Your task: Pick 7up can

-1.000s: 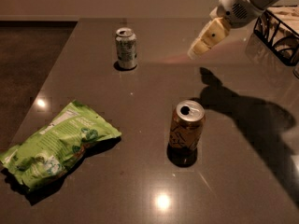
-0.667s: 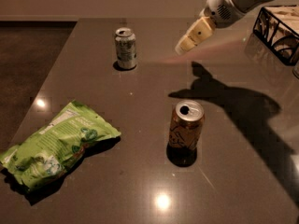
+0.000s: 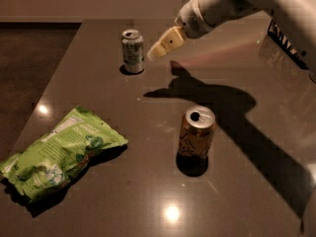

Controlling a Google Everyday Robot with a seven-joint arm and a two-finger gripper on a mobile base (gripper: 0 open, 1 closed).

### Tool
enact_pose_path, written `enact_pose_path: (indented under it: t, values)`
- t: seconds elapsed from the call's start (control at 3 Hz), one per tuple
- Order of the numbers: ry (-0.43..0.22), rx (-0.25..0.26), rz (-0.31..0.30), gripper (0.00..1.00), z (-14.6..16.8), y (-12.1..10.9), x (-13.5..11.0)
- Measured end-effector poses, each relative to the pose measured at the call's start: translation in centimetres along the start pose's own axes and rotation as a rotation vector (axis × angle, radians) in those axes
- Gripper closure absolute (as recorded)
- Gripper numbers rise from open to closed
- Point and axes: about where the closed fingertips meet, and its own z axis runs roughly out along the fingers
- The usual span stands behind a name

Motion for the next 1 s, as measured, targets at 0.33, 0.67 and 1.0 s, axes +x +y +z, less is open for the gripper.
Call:
enact_pose_path:
  t: [0.33,0.67,1.0]
  values:
    - [-0.023,-0.028,0.001,0.00,3.7,1.4,-1.3]
    - [-0.040,-0.022,0.015,0.00,6.2,1.5,-2.0]
    - [-0.054,-0.004,0.033,0.00,7.5,0.9,-2.4]
